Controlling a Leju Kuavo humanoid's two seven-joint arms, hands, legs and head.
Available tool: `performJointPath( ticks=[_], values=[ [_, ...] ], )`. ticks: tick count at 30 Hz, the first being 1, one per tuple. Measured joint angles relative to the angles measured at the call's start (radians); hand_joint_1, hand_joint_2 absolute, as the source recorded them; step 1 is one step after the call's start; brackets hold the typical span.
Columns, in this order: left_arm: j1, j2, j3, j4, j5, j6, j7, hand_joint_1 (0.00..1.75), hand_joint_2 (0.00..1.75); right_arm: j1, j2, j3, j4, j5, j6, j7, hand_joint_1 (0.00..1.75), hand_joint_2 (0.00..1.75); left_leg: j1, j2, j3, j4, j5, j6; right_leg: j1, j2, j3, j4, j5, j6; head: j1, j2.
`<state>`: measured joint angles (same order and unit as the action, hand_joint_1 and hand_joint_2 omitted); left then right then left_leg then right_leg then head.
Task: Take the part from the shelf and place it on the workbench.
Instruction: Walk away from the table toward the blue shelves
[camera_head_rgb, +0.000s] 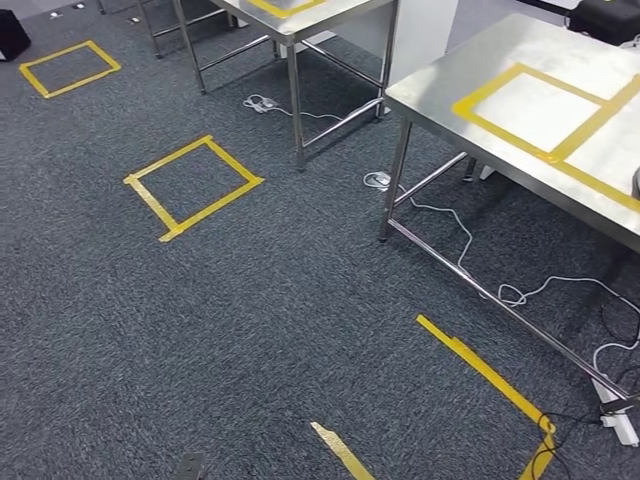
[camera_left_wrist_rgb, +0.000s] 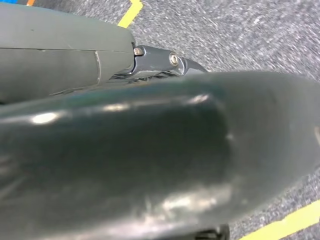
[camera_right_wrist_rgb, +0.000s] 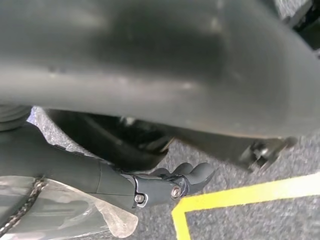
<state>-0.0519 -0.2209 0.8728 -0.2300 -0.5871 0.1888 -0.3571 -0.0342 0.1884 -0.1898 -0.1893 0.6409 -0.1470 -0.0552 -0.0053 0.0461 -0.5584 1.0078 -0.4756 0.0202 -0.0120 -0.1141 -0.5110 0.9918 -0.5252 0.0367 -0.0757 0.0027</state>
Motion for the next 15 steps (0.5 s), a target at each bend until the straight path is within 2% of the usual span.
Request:
performJointPath(
  ticks=[1,3,4,5,6,7,8,9,10,11,12,13,14,15],
  values=[
    [0.001,0.000,0.000,0.000,0.000,0.000,0.000,0.00,0.00,0.000,0.000,0.000,0.000,0.000,0.000,-0.001,0.00,0.00,0.002,-0.011,-0.001,-0.003,0.003,0.007,-0.002,0.023,-0.009,0.019,-0.016,0.005,0.002,0.000],
    [-0.002,-0.001,0.000,0.000,-0.002,0.000,0.000,0.00,0.00,0.000,0.000,0.000,0.000,0.000,0.002,-0.002,0.00,0.00,0.004,-0.033,-0.003,-0.005,0.008,0.017,-0.005,0.083,-0.056,0.119,-0.074,0.009,0.006,0.000],
    [-0.003,-0.001,0.000,0.000,-0.003,-0.001,0.000,0.00,0.00,0.002,0.000,0.001,0.000,0.001,0.003,-0.002,0.00,0.00,0.003,-0.045,-0.005,-0.005,0.009,0.020,-0.005,0.101,-0.091,0.190,-0.106,0.009,0.007,0.000],
    [-0.003,-0.001,0.000,0.000,-0.005,-0.001,0.000,0.00,0.00,0.003,0.000,0.001,0.000,0.001,0.004,-0.002,0.00,0.00,0.001,-0.058,-0.006,-0.005,0.010,0.022,-0.004,0.108,-0.121,0.251,-0.126,0.009,0.006,0.000],
    [-0.003,-0.001,0.000,0.000,-0.007,-0.001,0.001,0.00,0.00,0.003,0.000,0.001,0.000,0.002,0.005,-0.002,0.00,0.00,0.000,-0.072,-0.007,-0.004,0.010,0.022,-0.003,0.111,-0.139,0.282,-0.128,0.008,0.006,0.000],
    [-0.002,-0.001,0.000,0.000,-0.008,-0.002,0.001,0.00,0.00,0.004,0.000,0.001,0.000,0.002,0.005,-0.002,0.00,0.00,-0.001,-0.086,-0.007,-0.004,0.010,0.023,-0.003,0.113,-0.139,0.274,-0.109,0.006,0.006,0.000],
    [-0.001,-0.001,0.000,0.000,-0.009,-0.002,0.002,0.00,0.00,0.004,0.000,0.001,0.000,0.003,0.005,-0.002,0.00,0.00,-0.001,-0.101,-0.006,-0.002,0.011,0.022,-0.003,0.118,-0.118,0.226,-0.073,0.003,0.006,0.000],
    [-0.001,-0.001,0.000,0.000,-0.009,-0.002,0.002,0.00,0.00,0.003,0.000,0.001,0.000,0.003,0.006,-0.002,0.00,0.00,-0.001,-0.115,-0.005,-0.001,0.010,0.022,-0.003,0.135,-0.087,0.156,-0.034,0.000,0.007,0.000],
    [-0.001,-0.001,0.000,0.000,-0.009,-0.002,0.003,0.00,0.00,0.004,0.000,0.001,0.001,0.004,0.006,-0.002,0.00,0.00,-0.002,-0.128,-0.007,0.003,0.010,0.019,-0.005,0.160,-0.056,0.089,-0.008,-0.002,0.006,0.000],
    [-0.003,-0.001,0.000,0.000,-0.009,-0.002,0.003,0.00,0.00,0.003,0.000,0.001,0.001,0.004,0.007,-0.002,0.00,0.00,-0.002,-0.140,-0.010,0.006,0.010,0.015,-0.007,0.183,-0.031,0.039,0.006,-0.005,0.006,0.000],
    [-0.003,-0.001,0.000,0.000,-0.010,-0.002,0.003,0.00,0.00,0.004,0.000,0.001,0.002,0.005,0.007,-0.002,0.00,0.00,-0.001,-0.151,-0.015,0.008,0.011,0.009,-0.007,0.200,-0.018,0.014,0.008,-0.007,0.006,0.000],
    [-0.003,-0.002,0.000,0.000,-0.010,-0.002,0.003,0.00,0.00,0.004,0.000,0.001,0.002,0.005,0.007,-0.002,0.00,0.00,0.001,-0.162,-0.020,0.009,0.014,0.002,-0.006,0.203,-0.013,0.009,0.004,-0.009,0.005,0.000],
    [-0.003,-0.002,0.000,0.000,-0.010,-0.002,0.003,0.00,0.00,0.003,0.000,0.001,0.002,0.005,0.007,-0.002,0.00,0.00,0.004,-0.174,-0.024,0.008,0.017,-0.005,-0.005,0.192,-0.010,0.006,0.006,-0.013,0.005,0.000],
    [-0.001,-0.001,0.000,0.000,-0.012,-0.001,0.005,0.00,0.00,0.003,0.000,0.001,0.002,0.004,0.007,-0.003,0.00,0.00,0.006,-0.175,-0.027,0.011,0.016,-0.010,-0.005,0.179,-0.008,0.003,0.008,-0.018,0.005,0.000]
  ],
)
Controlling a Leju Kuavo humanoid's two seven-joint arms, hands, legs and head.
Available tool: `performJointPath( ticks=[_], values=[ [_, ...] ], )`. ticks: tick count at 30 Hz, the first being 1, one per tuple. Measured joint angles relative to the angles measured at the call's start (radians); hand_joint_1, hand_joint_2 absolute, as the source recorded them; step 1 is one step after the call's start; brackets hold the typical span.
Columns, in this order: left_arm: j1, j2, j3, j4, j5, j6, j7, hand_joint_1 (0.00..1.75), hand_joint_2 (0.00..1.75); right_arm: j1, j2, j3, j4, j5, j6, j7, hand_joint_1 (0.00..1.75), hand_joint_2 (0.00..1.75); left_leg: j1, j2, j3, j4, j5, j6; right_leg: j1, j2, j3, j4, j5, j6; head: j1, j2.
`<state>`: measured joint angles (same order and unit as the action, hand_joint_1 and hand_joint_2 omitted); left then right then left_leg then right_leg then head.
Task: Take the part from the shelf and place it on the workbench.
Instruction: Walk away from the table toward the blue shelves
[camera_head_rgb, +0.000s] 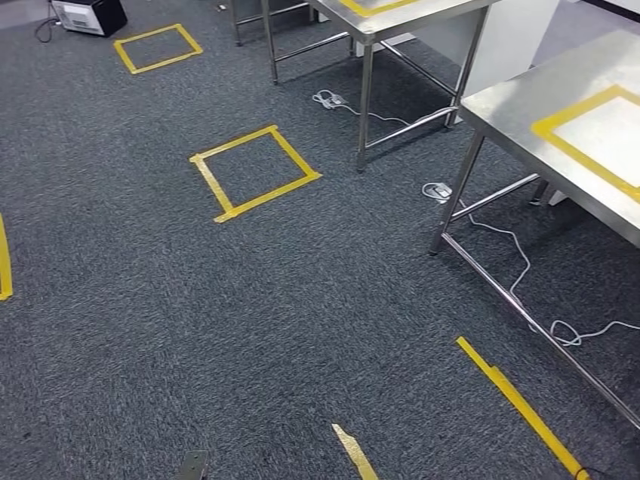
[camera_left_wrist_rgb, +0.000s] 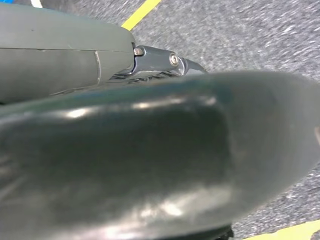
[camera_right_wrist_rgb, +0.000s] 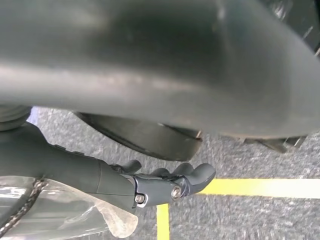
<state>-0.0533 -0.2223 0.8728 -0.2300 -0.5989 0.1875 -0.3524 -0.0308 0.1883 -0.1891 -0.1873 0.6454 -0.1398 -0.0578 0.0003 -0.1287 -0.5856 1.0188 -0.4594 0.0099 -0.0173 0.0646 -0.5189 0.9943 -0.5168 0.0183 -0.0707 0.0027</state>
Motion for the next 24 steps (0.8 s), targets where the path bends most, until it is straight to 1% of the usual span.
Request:
performJointPath(
  ticks=[1,2,3,4,5,6,7,8,10,12,13,14,16,17,18,19,20,21,22,23,24],
  values=[
    [0.001,0.000,0.000,0.000,-0.003,0.000,0.002,0.00,0.00,0.000,0.000,0.000,0.000,-0.002,0.000,-0.001,0.00,0.00,-0.001,0.014,-0.006,0.013,-0.009,-0.005,-0.001,-0.014,0.003,-0.004,0.002,-0.006,-0.002,0.000],
    [0.001,-0.001,0.000,0.000,-0.006,0.001,0.004,0.00,0.00,0.001,0.000,0.000,0.000,-0.004,-0.001,-0.003,0.00,0.00,-0.002,0.039,-0.020,0.045,-0.029,-0.010,-0.002,-0.029,0.006,-0.008,0.003,-0.011,-0.005,0.000],
    [0.000,-0.001,0.000,0.000,-0.010,0.002,0.006,0.00,0.00,0.001,0.000,-0.001,0.000,-0.007,-0.003,-0.007,0.00,0.00,-0.002,0.070,-0.043,0.097,-0.058,-0.014,-0.002,-0.045,0.009,-0.009,0.003,-0.015,-0.007,0.000],
    [-0.002,-0.002,0.000,0.000,-0.014,0.003,0.006,0.00,0.00,0.003,0.000,-0.002,0.000,-0.010,-0.004,-0.012,0.00,0.00,-0.001,0.095,-0.074,0.164,-0.091,-0.018,-0.001,-0.061,0.010,-0.010,0.001,-0.018,-0.010,0.000],
    [-0.003,-0.004,0.000,0.000,-0.017,0.004,0.007,0.00,0.00,0.004,-0.001,-0.003,0.000,-0.013,-0.006,-0.016,0.00,0.00,0.002,0.108,-0.104,0.229,-0.118,-0.022,0.000,-0.079,0.011,-0.010,-0.001,-0.020,-0.010,0.000],
    [-0.004,-0.004,0.000,0.000,-0.020,0.005,0.007,0.00,0.00,0.006,-0.002,-0.004,0.000,-0.014,-0.007,-0.020,0.00,0.00,0.004,0.114,-0.126,0.276,-0.134,-0.025,0.001,-0.092,0.012,-0.009,-0.003,-0.020,-0.010,0.000],
    [-0.004,-0.005,0.000,0.000,-0.021,0.005,0.007,0.00,0.00,0.006,-0.002,-0.005,0.000,-0.016,-0.008,-0.021,0.00,0.00,0.006,0.117,-0.138,0.303,-0.141,-0.026,0.001,-0.100,0.013,-0.009,-0.004,-0.021,-0.010,0.000],
    [-0.003,-0.005,0.000,0.000,-0.022,0.005,0.007,0.00,0.00,0.007,-0.003,-0.005,0.000,-0.017,-0.008,-0.022,0.00,0.00,0.007,0.117,-0.142,0.311,-0.141,-0.027,0.002,-0.105,0.013,-0.009,-0.004,-0.020,-0.010,0.000],
    [-0.003,-0.006,0.000,0.000,-0.022,0.006,0.007,0.00,0.00,0.007,-0.003,-0.005,0.000,-0.017,-0.008,-0.022,0.00,0.00,0.007,0.118,-0.142,0.311,-0.140,-0.027,0.002,-0.106,0.013,-0.009,-0.004,-0.020,-0.010,0.000],
    [-0.002,-0.006,0.000,0.000,-0.023,0.007,0.007,0.00,0.00,0.007,-0.003,-0.006,0.000,-0.019,-0.009,-0.024,0.00,0.00,0.008,0.118,-0.137,0.303,-0.131,-0.028,0.002,-0.111,0.014,-0.009,-0.005,-0.020,-0.010,0.000],
    [-0.002,-0.007,0.000,0.000,-0.027,0.009,0.005,0.00,0.00,0.006,-0.004,-0.008,0.000,-0.023,-0.008,-0.028,0.00,0.00,0.009,0.124,-0.111,0.253,-0.101,-0.027,0.002,-0.122,0.017,-0.009,-0.007,-0.018,-0.010,0.000],
    [-0.004,-0.009,-0.001,0.000,-0.031,0.014,0.002,0.00,0.00,0.006,-0.005,-0.013,0.000,-0.028,-0.005,-0.031,0.00,0.00,0.005,0.145,-0.072,0.176,-0.071,-0.021,0.004,-0.140,0.019,-0.009,-0.013,-0.011,-0.009,0.000],
    [-0.006,-0.015,-0.003,0.000,-0.040,0.024,-0.004,0.00,0.00,0.003,-0.007,-0.024,0.000,-0.037,0.002,-0.036,0.00,0.00,-0.003,0.171,0.001,0.028,-0.017,0.000,0.008,-0.184,0.033,-0.010,-0.027,0.009,-0.007,0.000],
    [-0.007,-0.018,-0.003,0.000,-0.041,0.028,-0.005,0.00,0.00,0.001,-0.008,-0.028,0.000,-0.039,0.004,-0.035,0.00,0.00,-0.006,0.175,0.014,-0.002,-0.014,0.012,0.009,-0.184,0.034,-0.004,-0.039,0.019,-0.004,0.000],
    [-0.006,-0.020,-0.004,0.000,-0.044,0.030,-0.005,0.00,0.00,0.000,-0.009,-0.029,-0.001,-0.041,0.005,-0.035,0.00,0.00,-0.005,0.161,0.014,-0.004,-0.013,0.020,0.007,-0.164,0.027,0.019,-0.057,0.025,-0.001,0.000],
    [-0.007,-0.022,-0.005,0.000,-0.050,0.033,-0.006,0.00,0.00,0.001,-0.009,-0.032,-0.001,-0.044,0.004,-0.034,0.00,0.00,-0.003,0.149,0.015,-0.007,-0.010,0.026,0.006,-0.133,0.004,0.067,-0.085,0.028,0.001,0.000],
    [-0.008,-0.027,-0.008,0.000,-0.059,0.038,-0.005,0.00,0.00,0.002,-0.010,-0.036,-0.001,-0.047,0.002,-0.033,0.00,0.00,-0.002,0.138,0.014,-0.007,-0.010,0.030,0.005,-0.099,-0.030,0.135,-0.119,0.029,0.004,0.000],
    [-0.008,-0.032,-0.012,0.000,-0.074,0.042,-0.007,0.00,0.00,0.005,-0.010,-0.041,-0.001,-0.053,0.000,-0.033,0.00,0.00,-0.003,0.125,0.013,-0.007,-0.010,0.033,0.005,-0.079,-0.069,0.211,-0.149,0.028,0.005,0.000],
    [-0.008,-0.038,-0.017,0.000,-0.092,0.046,-0.011,0.00,0.00,0.008,-0.010,-0.049,-0.001,-0.061,-0.003,-0.033,0.00,0.00,-0.004,0.110,0.013,-0.006,-0.011,0.034,0.005,-0.071,-0.102,0.270,-0.164,0.028,0.005,0.000],
    [-0.006,-0.044,-0.025,0.000,-0.109,0.049,-0.018,0.00,0.00,0.011,-0.010,-0.057,-0.001,-0.069,-0.007,-0.034,0.00,0.00,-0.004,0.095,0.014,-0.006,-0.011,0.034,0.005,-0.067,-0.121,0.293,-0.158,0.027,0.005,0.000],
    [-0.005,-0.049,-0.033,0.000,-0.127,0.050,-0.028,0.00,0.00,0.014,-0.011,-0.064,-0.001,-0.078,-0.010,-0.035,0.00,0.00,-0.004,0.079,0.016,-0.006,-0.011,0.034,0.005,-0.065,-0.120,0.275,-0.131,0.026,0.005,0.000]
  ],
)
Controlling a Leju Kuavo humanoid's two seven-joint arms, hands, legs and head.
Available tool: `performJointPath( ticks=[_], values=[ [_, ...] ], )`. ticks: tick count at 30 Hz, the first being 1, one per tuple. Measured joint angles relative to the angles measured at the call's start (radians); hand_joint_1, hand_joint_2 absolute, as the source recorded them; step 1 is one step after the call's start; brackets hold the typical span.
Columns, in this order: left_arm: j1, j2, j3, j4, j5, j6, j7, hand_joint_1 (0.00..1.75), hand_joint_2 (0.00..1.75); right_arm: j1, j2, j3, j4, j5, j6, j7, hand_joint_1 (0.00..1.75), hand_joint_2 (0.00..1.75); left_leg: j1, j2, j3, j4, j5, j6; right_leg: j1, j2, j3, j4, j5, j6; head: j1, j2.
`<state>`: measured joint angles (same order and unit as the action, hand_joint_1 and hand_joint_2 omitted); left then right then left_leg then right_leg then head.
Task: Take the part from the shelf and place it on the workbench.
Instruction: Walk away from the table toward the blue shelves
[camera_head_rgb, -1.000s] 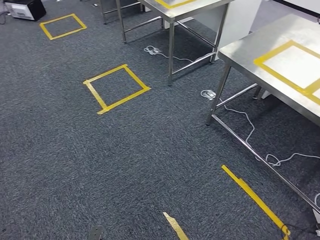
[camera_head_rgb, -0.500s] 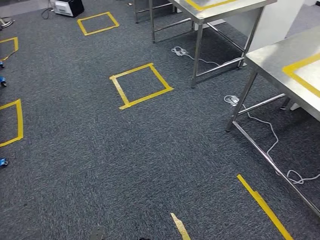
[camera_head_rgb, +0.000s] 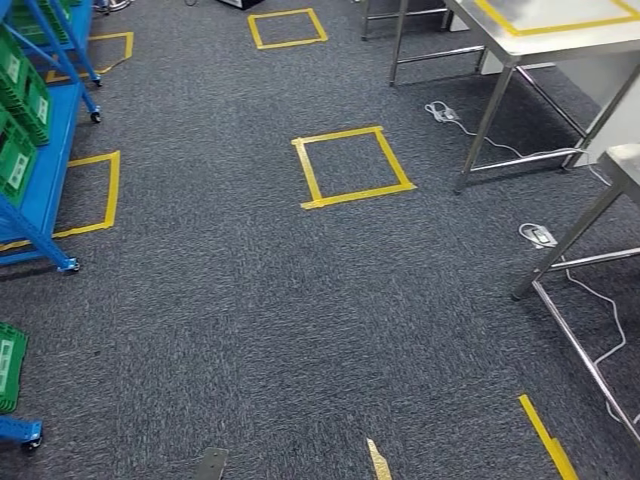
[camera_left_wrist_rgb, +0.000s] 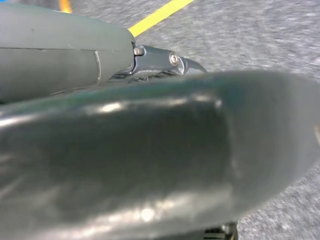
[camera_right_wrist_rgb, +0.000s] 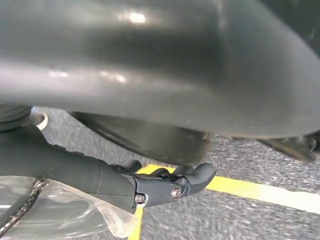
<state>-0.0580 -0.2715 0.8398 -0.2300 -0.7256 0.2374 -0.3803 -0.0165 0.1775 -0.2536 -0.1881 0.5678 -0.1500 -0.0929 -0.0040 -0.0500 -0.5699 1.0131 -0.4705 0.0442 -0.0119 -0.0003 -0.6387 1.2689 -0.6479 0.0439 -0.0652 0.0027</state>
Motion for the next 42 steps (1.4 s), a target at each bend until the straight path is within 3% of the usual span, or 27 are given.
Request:
performJointPath(
  ticks=[1,3,5,8,9,11,13,15,16,17,19,21,23,24,26,28,29,30,31,32,33,35,37,39,40,42],
  values=[
    [0.002,-0.005,-0.009,0.000,-0.014,0.002,-0.008,0.00,0.00,0.002,0.000,-0.008,0.000,-0.006,-0.003,-0.001,0.00,0.00,0.001,-0.016,0.002,0.001,-0.001,-0.001,-0.001,0.006,0.020,-0.057,0.043,-0.001,0.000,0.000],
    [0.003,-0.010,-0.024,0.000,-0.022,0.009,-0.008,0.00,0.00,0.006,0.000,-0.021,0.001,-0.010,-0.005,-0.003,0.00,0.00,0.001,-0.044,0.002,0.005,-0.003,-0.007,-0.007,0.051,0.076,-0.196,0.108,-0.002,0.000,0.000],
    [0.001,-0.009,-0.018,-0.001,0.030,0.028,0.020,0.00,0.00,0.007,-0.001,-0.028,0.002,0.010,0.004,-0.001,0.00,0.00,0.002,-0.064,-0.005,0.010,-0.003,-0.017,-0.010,0.085,0.107,-0.260,0.122,-0.006,0.001,0.000],
    [-0.002,-0.002,0.025,-0.001,0.129,0.048,0.056,0.00,0.00,0.004,-0.005,-0.027,0.002,0.049,0.023,0.005,0.00,0.00,0.007,-0.086,-0.012,0.010,0.002,-0.030,-0.005,0.071,0.113,-0.263,0.123,-0.016,0.000,0.000],
    [-0.002,0.000,0.039,-0.001,0.141,0.047,0.052,0.00,0.00,0.004,-0.007,-0.027,0.002,0.052,0.026,0.006,0.00,0.00,0.007,-0.079,-0.014,0.014,-0.002,-0.033,-0.005,0.061,0.115,-0.266,0.126,-0.021,0.000,0.000],
    [-0.008,0.003,0.064,-0.001,0.154,0.043,0.032,0.00,0.00,0.005,-0.008,-0.026,0.002,0.054,0.029,0.006,0.00,0.00,0.004,-0.031,-0.041,0.071,-0.037,-0.041,-0.006,0.031,0.120,-0.273,0.128,-0.033,-0.004,0.000],
    [-0.016,0.002,0.079,-0.001,0.158,0.041,0.017,0.00,0.00,0.007,-0.009,-0.026,0.002,0.053,0.027,0.005,0.00,0.00,0.005,0.025,-0.101,0.200,-0.099,-0.048,-0.003,-0.003,0.123,-0.274,0.125,-0.042,-0.008,0.000],
    [-0.020,0.000,0.089,-0.001,0.159,0.043,0.014,0.00,0.00,0.009,-0.009,-0.026,0.002,0.054,0.024,0.004,0.00,0.00,0.007,0.039,-0.146,0.295,-0.126,-0.050,0.000,-0.035,0.125,-0.273,0.121,-0.044,-0.008,0.000],
    [-0.020,-0.001,0.094,-0.001,0.159,0.046,0.014,0.00,0.00,0.009,-0.009,-0.026,0.002,0.055,0.023,0.003,0.00,0.00,0.008,0.042,-0.144,0.293,-0.113,-0.050,0.001,-0.049,0.128,-0.273,0.119,-0.045,-0.008,0.000],
    [-0.019,-0.001,0.099,-0.001,0.160,0.050,0.015,0.00,0.00,0.009,-0.009,-0.026,0.002,0.057,0.023,0.003,0.00,0.00,0.008,0.047,-0.122,0.251,-0.083,-0.047,0.002,-0.062,0.131,-0.273,0.116,-0.044,-0.008,0.000],
    [-0.020,-0.001,0.106,-0.001,0.160,0.059,0.023,0.00,0.00,0.008,-0.009,-0.026,0.002,0.061,0.026,0.003,0.00,0.00,0.001,0.084,-0.050,0.113,-0.022,-0.039,0.005,-0.085,0.138,-0.273,0.109,-0.039,-0.008,0.000],
    [-0.023,-0.002,0.110,-0.001,0.161,0.064,0.030,0.00,0.00,0.008,-0.009,-0.026,0.002,0.066,0.029,0.003,0.00,0.00,-0.009,0.120,-0.008,0.028,-0.006,-0.029,0.010,-0.107,0.138,-0.272,0.100,-0.029,-0.007,0.000],
    [-0.023,-0.003,0.117,-0.001,0.169,0.067,0.034,0.00,0.00,0.005,-0.009,-0.026,0.002,0.074,0.032,0.003,0.00,0.00,-0.013,0.111,-0.007,0.016,-0.012,-0.020,0.011,-0.129,0.144,-0.275,0.095,-0.019,-0.005,0.000],
    [-0.021,-0.003,0.123,-0.001,0.177,0.069,0.036,0.00,0.00,0.002,-0.009,-0.025,0.002,0.082,0.034,0.004,0.00,0.00,-0.011,0.100,-0.006,0.012,-0.010,-0.015,0.010,-0.127,0.148,-0.273,0.090,-0.014,-0.004,0.000],
    [-0.021,-0.002,0.139,-0.001,0.201,0.068,0.036,0.00,0.00,0.000,-0.010,-0.019,0.002,0.105,0.040,0.011,0.00,0.00,-0.006,0.077,-0.004,0.005,-0.004,-0.004,0.007,-0.081,0.137,-0.233,0.060,-0.006,0.000,0.000],
    [-0.023,0.000,0.156,-0.001,0.218,0.060,0.040,0.00,0.00,0.001,-0.011,-0.008,0.002,0.129,0.042,0.017,0.00,0.00,-0.003,0.054,-0.004,0.003,-0.001,0.003,0.005,-0.021,0.075,-0.114,0.001,-0.002,0.005,0.000],
    [-0.023,0.002,0.163,-0.001,0.221,0.056,0.047,0.00,0.00,0.001,-0.012,-0.002,0.002,0.138,0.042,0.017,0.00,0.00,-0.004,0.040,-0.005,0.003,-0.001,0.005,0.004,-0.010,0.038,-0.045,-0.024,-0.001,0.006,0.000],
    [-0.022,0.005,0.169,-0.001,0.221,0.053,0.057,0.00,0.00,0.000,-0.014,0.002,0.002,0.143,0.043,0.014,0.00,0.00,-0.004,0.026,-0.004,0.004,-0.002,0.005,0.003,-0.005,0.009,0.002,-0.033,-0.001,0.005,0.000],
    [-0.020,0.008,0.174,-0.001,0.220,0.050,0.067,0.00,0.00,0.000,-0.016,0.005,0.002,0.145,0.044,0.008,0.00,0.00,-0.005,0.011,-0.003,0.004,-0.002,0.006,0.003,-0.003,-0.005,0.015,-0.023,-0.001,0.005,0.000],
    [-0.019,0.010,0.177,-0.001,0.219,0.047,0.075,0.00,0.00,-0.001,-0.018,0.007,0.002,0.146,0.046,0.004,0.00,0.00,-0.004,-0.004,-0.002,0.005,-0.002,0.005,0.002,0.000,-0.001,-0.010,0.008,-0.002,0.005,0.000],
    [-0.018,0.013,0.179,-0.001,0.217,0.044,0.080,0.00,0.00,-0.001,-0.021,0.008,0.002,0.146,0.049,0.000,0.00,0.00,-0.004,-0.019,0.000,0.005,-0.003,0.004,0.001,0.009,0.021,-0.071,0.052,-0.003,0.005,0.000],
    [-0.019,0.017,0.181,-0.001,0.217,0.041,0.084,0.00,0.00,-0.001,-0.024,0.011,0.002,0.146,0.053,-0.003,0.00,0.00,-0.003,-0.048,-0.001,0.009,-0.005,-0.002,-0.006,0.062,0.074,-0.201,0.112,-0.004,0.005,0.000],
    [-0.020,0.022,0.187,-0.001,0.224,0.041,0.080,0.00,0.00,-0.002,-0.025,0.013,0.003,0.151,0.060,-0.004,0.00,0.00,-0.002,-0.072,-0.008,0.012,-0.003,-0.014,-0.009,0.099,0.100,-0.255,0.122,-0.008,0.004,0.000],
    [-0.018,0.028,0.197,-0.001,0.237,0.038,0.064,0.00,0.00,-0.004,-0.027,0.017,0.003,0.163,0.071,0.001,0.00,0.00,0.002,-0.089,-0.015,0.013,0.000,-0.026,-0.007,0.080,0.106,-0.261,0.126,-0.018,0.004,0.000],
    [-0.016,0.032,0.202,-0.001,0.244,0.033,0.053,0.00,0.00,-0.005,-0.027,0.021,0.003,0.172,0.075,0.007,0.00,0.00,0.002,-0.077,-0.019,0.021,-0.006,-0.031,-0.007,0.067,0.109,-0.264,0.128,-0.024,0.003,0.000],
    [-0.019,0.045,0.210,-0.001,0.250,0.016,0.037,0.00,0.00,-0.006,-0.028,0.033,0.003,0.194,0.082,0.019,0.00,0.00,0.001,-0.022,-0.048,0.084,-0.045,-0.039,-0.007,0.035,0.114,-0.271,0.130,-0.038,-0.001,0.000]
  ],
)
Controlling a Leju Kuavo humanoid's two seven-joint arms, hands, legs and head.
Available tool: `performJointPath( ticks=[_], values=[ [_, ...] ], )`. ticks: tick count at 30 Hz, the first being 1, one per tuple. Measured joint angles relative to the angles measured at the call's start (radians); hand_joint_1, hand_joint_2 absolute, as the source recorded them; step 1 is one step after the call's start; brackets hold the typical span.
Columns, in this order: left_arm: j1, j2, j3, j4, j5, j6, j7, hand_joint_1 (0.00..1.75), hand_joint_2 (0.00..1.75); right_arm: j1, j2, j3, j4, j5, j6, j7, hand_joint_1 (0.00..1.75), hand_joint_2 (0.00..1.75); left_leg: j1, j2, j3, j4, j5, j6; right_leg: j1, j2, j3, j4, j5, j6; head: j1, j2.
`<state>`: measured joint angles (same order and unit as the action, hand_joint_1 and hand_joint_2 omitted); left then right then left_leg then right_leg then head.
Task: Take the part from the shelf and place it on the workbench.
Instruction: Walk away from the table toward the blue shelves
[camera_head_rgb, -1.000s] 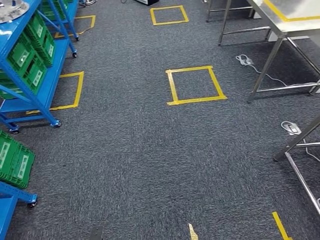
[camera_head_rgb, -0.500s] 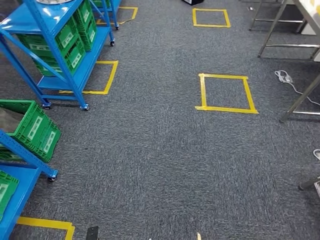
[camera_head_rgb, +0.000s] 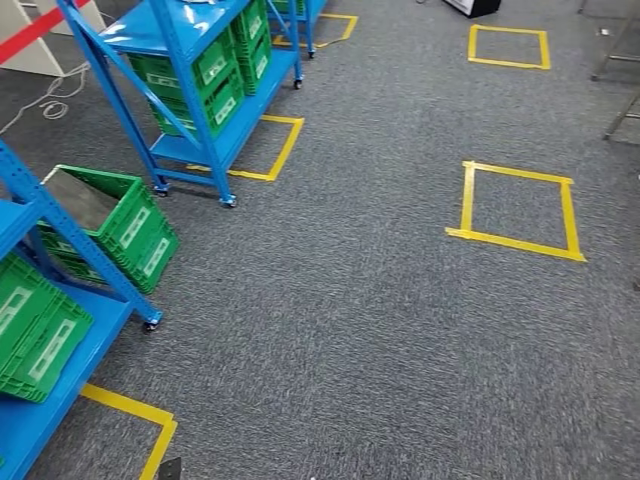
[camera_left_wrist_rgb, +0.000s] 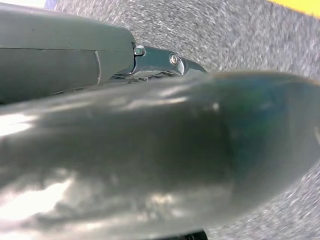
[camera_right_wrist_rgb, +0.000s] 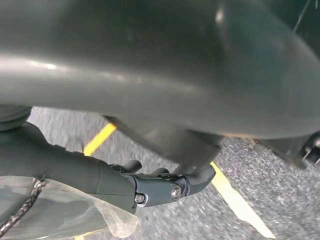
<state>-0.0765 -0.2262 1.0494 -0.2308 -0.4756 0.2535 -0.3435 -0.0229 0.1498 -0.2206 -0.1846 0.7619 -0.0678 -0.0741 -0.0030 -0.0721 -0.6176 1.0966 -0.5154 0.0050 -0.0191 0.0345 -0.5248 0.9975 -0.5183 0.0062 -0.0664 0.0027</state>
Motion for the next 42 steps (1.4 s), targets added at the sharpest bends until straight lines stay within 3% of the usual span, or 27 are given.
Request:
performJointPath(
  ticks=[2,4,5,6,8,10,12,13,14,16,17,18,19,20,22,24,26,28,30,32,34,35,36,37,39,41,42],
  values=[
    [-0.005,0.012,0.002,0.000,-0.004,-0.015,-0.003,0.00,0.00,0.000,0.000,0.012,0.000,0.016,0.002,0.002,0.00,0.00,0.002,0.047,-0.060,0.129,-0.062,-0.008,0.004,-0.035,0.002,-0.001,-0.004,-0.007,-0.004,0.000],
    [-0.005,0.021,0.002,0.000,-0.013,-0.020,0.007,0.00,0.00,-0.001,0.000,0.021,0.000,0.022,0.004,-0.001,0.00,0.00,0.006,0.061,-0.098,0.212,-0.085,-0.012,0.006,-0.069,0.005,0.000,-0.008,-0.009,-0.004,0.000],
    [-0.003,0.024,0.002,0.000,-0.015,-0.020,0.014,0.00,0.00,-0.003,0.000,0.024,0.000,0.023,0.005,-0.001,0.00,0.00,0.008,0.065,-0.090,0.199,-0.066,-0.013,0.007,-0.083,0.007,0.000,-0.010,-0.008,-0.005,0.000],
    [-0.001,0.026,0.002,0.000,-0.017,-0.020,0.019,0.00,0.00,-0.005,0.000,0.027,0.000,0.023,0.006,-0.001,0.00,0.00,0.008,0.072,-0.062,0.146,-0.033,-0.012,0.007,-0.096,0.011,0.000,-0.013,-0.006,-0.005,0.000],
    [0.000,0.030,0.002,0.000,-0.019,-0.021,0.024,0.00,0.00,-0.007,0.000,0.031,0.000,0.023,0.009,0.000,0.00,0.00,0.003,0.115,0.009,0.006,0.024,-0.007,0.010,-0.119,0.018,0.001,-0.022,0.002,-0.005,0.000],
    [-0.004,0.031,0.002,0.000,-0.026,-0.024,0.030,0.00,0.00,-0.009,0.001,0.032,0.000,0.022,0.014,0.003,0.00,0.00,-0.006,0.146,0.042,-0.062,0.033,0.001,0.015,-0.142,0.019,0.001,-0.030,0.013,-0.003,0.000],
    [-0.004,0.031,0.000,0.000,-0.047,-0.025,0.046,0.00,0.00,-0.013,0.001,0.032,0.000,0.016,0.017,0.001,0.00,0.00,-0.008,0.132,0.042,-0.066,0.029,0.011,0.017,-0.163,0.029,-0.001,-0.036,0.023,-0.002,0.000],
    [-0.001,0.031,-0.002,0.000,-0.063,-0.022,0.055,0.00,0.00,-0.015,0.000,0.031,-0.001,0.009,0.015,-0.006,0.00,0.00,-0.007,0.121,0.043,-0.069,0.030,0.017,0.015,-0.154,0.033,0.001,-0.042,0.029,-0.001,0.000],
    [0.000,0.031,-0.007,0.000,-0.080,-0.018,0.061,0.00,0.00,-0.015,0.000,0.029,-0.001,0.000,0.010,-0.017,0.00,0.00,-0.005,0.110,0.044,-0.072,0.032,0.022,0.013,-0.131,0.030,0.016,-0.054,0.033,0.001,0.000],
    [-0.003,0.028,-0.018,0.000,-0.104,-0.005,0.061,0.00,0.00,-0.012,0.000,0.021,-0.002,-0.021,-0.003,-0.042,0.00,0.00,0.000,0.087,0.046,-0.076,0.036,0.033,0.009,-0.067,-0.018,0.112,-0.106,0.040,0.005,0.000],
    [-0.006,0.024,-0.022,0.000,-0.108,0.002,0.053,0.00,0.00,-0.009,0.000,0.015,-0.002,-0.032,-0.010,-0.049,0.00,0.00,0.000,0.074,0.045,-0.076,0.036,0.036,0.008,-0.048,-0.057,0.186,-0.137,0.040,0.006,0.000],
    [-0.008,0.019,-0.025,0.000,-0.106,0.009,0.041,0.00,0.00,-0.007,0.000,0.006,-0.002,-0.048,-0.018,-0.051,0.00,0.00,0.000,0.060,0.045,-0.076,0.036,0.038,0.008,-0.041,-0.097,0.254,-0.159,0.041,0.006,0.000],
    [-0.009,0.013,-0.027,0.000,-0.099,0.016,0.026,0.00,0.00,-0.006,0.000,-0.004,-0.002,-0.065,-0.027,-0.048,0.00,0.00,-0.001,0.046,0.046,-0.076,0.036,0.038,0.008,-0.038,-0.126,0.297,-0.162,0.040,0.005,0.000],
    [-0.010,0.006,-0.028,0.000,-0.092,0.021,0.013,0.00,0.00,-0.004,0.000,-0.017,-0.002,-0.082,-0.034,-0.042,0.00,0.00,-0.001,0.031,0.048,-0.076,0.035,0.038,0.008,-0.036,-0.138,0.300,-0.143,0.039,0.005,0.000],
    [-0.011,-0.007,-0.028,0.000,-0.081,0.026,-0.003,0.00,0.00,-0.003,0.000,-0.040,-0.002,-0.102,-0.043,-0.033,0.00,0.00,-0.001,0.001,0.052,-0.076,0.034,0.036,0.008,-0.020,-0.105,0.191,-0.058,0.033,0.005,0.000],
    [-0.013,-0.017,-0.027,0.000,-0.075,0.028,-0.011,0.00,0.00,-0.004,0.000,-0.057,-0.002,-0.109,-0.046,-0.027,0.00,0.00,-0.002,-0.025,0.053,-0.074,0.032,0.031,0.006,0.024,-0.053,0.059,0.000,0.026,0.005,0.000],
    [-0.014,-0.023,-0.027,0.001,-0.070,0.029,-0.015,0.00,0.00,-0.006,0.000,-0.068,-0.002,-0.102,-0.050,-0.022,0.00,0.00,0.000,-0.044,0.049,-0.075,0.034,0.020,0.006,0.046,-0.029,0.014,0.006,0.019,0.004,0.000],
    [-0.013,-0.027,-0.027,0.002,-0.072,0.036,-0.007,0.00,0.00,-0.007,0.000,-0.072,-0.002,-0.080,-0.063,-0.038,0.00,0.00,0.004,-0.060,0.045,-0.077,0.036,0.007,0.006,0.026,-0.020,0.006,0.010,0.009,0.004,0.000],
    [-0.013,-0.031,-0.027,0.002,-0.078,0.052,0.010,0.00,0.00,-0.006,0.000,-0.072,-0.002,-0.062,-0.083,-0.079,0.00,0.00,0.002,-0.026,0.028,-0.040,0.009,-0.003,0.004,0.000,-0.014,-0.003,0.014,-0.003,0.000,0.000],
    [-0.015,-0.034,-0.027,0.002,-0.079,0.062,0.018,0.00,0.00,-0.004,0.000,-0.072,-0.002,-0.052,-0.095,-0.116,0.00,0.00,0.001,0.034,-0.025,0.073,-0.053,-0.012,0.005,-0.030,-0.012,-0.006,0.013,-0.012,-0.005,0.000],
    [-0.014,-0.034,-0.026,0.002,-0.075,0.060,0.011,0.00,0.00,-0.002,-0.001,-0.072,-0.002,-0.045,-0.095,-0.122,0.00,0.00,0.005,0.058,-0.079,0.190,-0.097,-0.019,0.008,-0.063,-0.010,-0.006,0.009,-0.015,-0.005,0.000],
    [-0.013,-0.034,-0.026,0.002,-0.072,0.057,0.005,0.00,0.00,-0.002,-0.001,-0.072,-0.002,-0.044,-0.094,-0.112,0.00,0.00,0.007,0.062,-0.087,0.206,-0.092,-0.021,0.008,-0.078,-0.009,-0.006,0.007,-0.015,-0.005,0.000],
    [-0.012,-0.033,-0.025,0.002,-0.071,0.054,0.001,0.00,0.00,-0.002,0.000,-0.072,-0.002,-0.043,-0.092,-0.099,0.00,0.00,0.008,0.066,-0.072,0.179,-0.068,-0.021,0.009,-0.092,-0.006,-0.006,0.005,-0.014,-0.006,0.000],
    [-0.012,-0.033,-0.024,0.002,-0.070,0.051,-0.002,0.00,0.00,-0.002,0.000,-0.072,-0.002,-0.043,-0.091,-0.087,0.00,0.00,0.008,0.074,-0.041,0.119,-0.032,-0.019,0.009,-0.104,-0.002,-0.006,0.002,-0.013,-0.006,0.000],
    [-0.013,-0.030,-0.023,0.002,-0.072,0.047,-0.002,0.00,0.00,-0.002,0.000,-0.072,-0.002,-0.042,-0.088,-0.074,0.00,0.00,0.001,0.124,0.031,-0.020,0.022,-0.009,0.012,-0.126,0.007,-0.005,-0.005,-0.006,-0.006,0.000],
    [-0.014,-0.029,-0.023,0.002,-0.075,0.044,-0.001,0.00,0.00,-0.003,0.000,-0.072,-0.002,-0.043,-0.086,-0.070,0.00,0.00,-0.008,0.156,0.058,-0.081,0.031,0.002,0.017,-0.147,0.012,-0.004,-0.011,0.003,-0.005,0.000],
    [-0.014,-0.028,-0.023,0.002,-0.076,0.043,0.000,0.00,0.00,-0.005,0.000,-0.072,-0.002,-0.043,-0.086,-0.069,0.00,0.00,-0.011,0.149,0.057,-0.084,0.030,0.006,0.018,-0.158,0.015,-0.005,-0.013,0.008,-0.004,0.000]
  ],
)
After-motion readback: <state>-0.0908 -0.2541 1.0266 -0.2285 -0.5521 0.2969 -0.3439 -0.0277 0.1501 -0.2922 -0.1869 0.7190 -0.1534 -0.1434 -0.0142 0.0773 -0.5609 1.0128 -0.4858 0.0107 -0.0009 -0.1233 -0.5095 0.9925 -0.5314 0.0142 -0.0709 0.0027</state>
